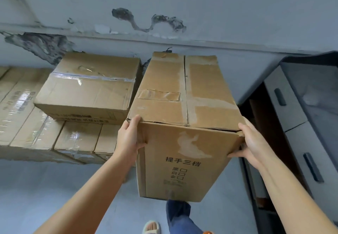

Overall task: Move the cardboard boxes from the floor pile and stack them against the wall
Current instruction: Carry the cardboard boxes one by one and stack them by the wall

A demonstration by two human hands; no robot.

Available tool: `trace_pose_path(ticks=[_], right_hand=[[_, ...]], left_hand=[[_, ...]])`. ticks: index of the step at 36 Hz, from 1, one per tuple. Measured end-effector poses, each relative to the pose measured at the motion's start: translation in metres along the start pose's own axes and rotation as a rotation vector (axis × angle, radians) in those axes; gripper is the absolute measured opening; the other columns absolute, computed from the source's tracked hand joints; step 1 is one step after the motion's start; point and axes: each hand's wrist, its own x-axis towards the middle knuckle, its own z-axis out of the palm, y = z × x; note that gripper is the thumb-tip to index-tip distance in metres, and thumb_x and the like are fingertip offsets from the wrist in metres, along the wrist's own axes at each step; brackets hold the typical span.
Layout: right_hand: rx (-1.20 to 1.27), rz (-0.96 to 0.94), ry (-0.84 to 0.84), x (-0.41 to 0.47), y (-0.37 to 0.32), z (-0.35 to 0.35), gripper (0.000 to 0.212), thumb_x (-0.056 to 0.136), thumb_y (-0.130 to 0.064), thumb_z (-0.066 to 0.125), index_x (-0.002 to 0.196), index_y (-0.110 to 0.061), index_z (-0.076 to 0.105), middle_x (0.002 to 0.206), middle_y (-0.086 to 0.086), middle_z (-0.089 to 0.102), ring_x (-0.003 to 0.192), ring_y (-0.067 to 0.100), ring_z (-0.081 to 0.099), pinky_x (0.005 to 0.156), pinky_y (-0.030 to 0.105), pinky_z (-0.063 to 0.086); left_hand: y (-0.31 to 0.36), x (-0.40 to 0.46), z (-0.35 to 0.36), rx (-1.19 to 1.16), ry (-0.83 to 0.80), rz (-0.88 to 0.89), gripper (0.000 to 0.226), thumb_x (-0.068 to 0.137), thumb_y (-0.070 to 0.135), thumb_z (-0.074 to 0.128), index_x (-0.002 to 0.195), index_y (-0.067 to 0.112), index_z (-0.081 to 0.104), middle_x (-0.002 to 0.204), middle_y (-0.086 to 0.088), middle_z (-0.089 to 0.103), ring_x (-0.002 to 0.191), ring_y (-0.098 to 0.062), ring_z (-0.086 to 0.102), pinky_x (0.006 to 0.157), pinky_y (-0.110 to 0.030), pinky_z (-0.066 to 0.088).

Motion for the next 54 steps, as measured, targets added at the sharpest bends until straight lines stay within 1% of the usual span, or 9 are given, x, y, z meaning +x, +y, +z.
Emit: trace_pose_path(ticks=[9,20,24,27,30,35,39,46,54], right_hand=[[0.032,0.055,-0.036,0.133,-0.003,0.009,0.041,0.105,-0.026,0.029,0.141,-0.041,0.039,0.125,-0.007,0.059,0.107,0.017,0.057,0.079,0.061,0.053],[0.03,0.167,-0.003,0.234,0.12,0.052,0.047,0.103,-0.014,0.028,0.144,-0.037,0.035,0.124,-0.005,0.061,0.094,0.015,0.061,0.085,0.052,0.051],[-0.011,0.21,0.013,0.239,0.149,0.06,0.043,0.102,-0.014,0.031,0.135,-0.04,0.042,0.112,-0.01,0.063,0.096,0.017,0.06,0.082,0.045,0.051],[-0.031,0.265,0.004,0.24,0.163,0.07,0.034,0.102,-0.03,0.042,0.133,-0.042,0.039,0.122,-0.016,0.058,0.112,0.015,0.057,0.097,0.047,0.048],[-0.098,0.253,0.001,0.25,0.184,0.072,0.053,0.099,-0.041,0.046,0.149,-0.033,0.03,0.148,-0.011,0.042,0.134,0.014,0.042,0.111,0.049,0.036],[-0.079,0.194,0.033,0.274,0.177,0.099,0.053,0.101,-0.041,0.041,0.15,-0.032,0.024,0.151,-0.009,0.037,0.137,0.017,0.039,0.112,0.052,0.034],[-0.124,0.113,0.062,0.292,0.168,0.112,0.072,0.083,-0.066,0.041,0.147,-0.037,0.026,0.15,-0.007,0.04,0.136,0.02,0.04,0.111,0.053,0.035],[-0.288,0.14,0.041,0.261,0.187,0.115,0.053,0.104,-0.033,0.028,0.153,-0.021,0.012,0.157,-0.003,0.025,0.143,0.017,0.026,0.109,0.024,0.02],[-0.397,0.194,-0.013,0.266,0.186,0.108,0.055,0.104,-0.039,0.026,0.154,-0.019,0.012,0.158,0.001,0.024,0.144,0.02,0.025,0.117,0.036,0.021]], left_hand=[[-0.006,0.106,0.052,0.046,0.045,0.031,0.015,0.098,0.024,0.049,0.109,0.017,0.056,0.095,0.006,0.054,0.089,-0.008,0.051,0.088,-0.048,0.049],[-0.121,0.217,0.023,0.179,0.137,-0.034,0.035,0.099,0.02,0.043,0.132,0.027,0.047,0.097,0.005,0.058,0.094,-0.018,0.057,0.086,-0.048,0.051],[-0.153,0.219,-0.003,0.218,0.124,-0.241,0.016,0.097,0.028,0.045,0.111,0.025,0.052,0.106,-0.008,0.054,0.101,-0.03,0.054,0.073,-0.045,0.05],[-0.163,0.219,-0.01,0.092,0.105,-0.435,0.029,0.099,0.032,0.046,0.125,0.017,0.046,0.125,-0.013,0.047,0.117,-0.035,0.05,0.081,-0.054,0.053],[-0.16,0.227,-0.01,-0.048,0.111,-0.432,0.033,0.102,0.023,0.041,0.134,0.015,0.039,0.125,-0.015,0.049,0.111,-0.034,0.057,0.076,-0.05,0.053],[-0.138,0.266,-0.005,-0.095,0.144,-0.328,0.019,0.104,0.019,0.036,0.122,0.014,0.037,0.112,-0.011,0.051,0.093,-0.033,0.061,0.079,-0.052,0.05],[-0.125,0.287,-0.004,-0.065,0.123,-0.254,0.02,0.103,0.02,0.037,0.122,0.014,0.036,0.111,-0.011,0.052,0.093,-0.03,0.061,0.077,-0.048,0.05],[-0.159,0.266,-0.021,0.044,0.101,-0.279,0.022,0.104,0.024,0.035,0.126,0.02,0.036,0.105,-0.003,0.058,0.08,-0.021,0.066,0.08,-0.05,0.052],[-0.16,0.267,-0.028,0.079,0.094,-0.325,0.026,0.103,0.028,0.038,0.126,0.016,0.038,0.104,-0.005,0.057,0.084,-0.021,0.063,0.087,-0.053,0.048]])
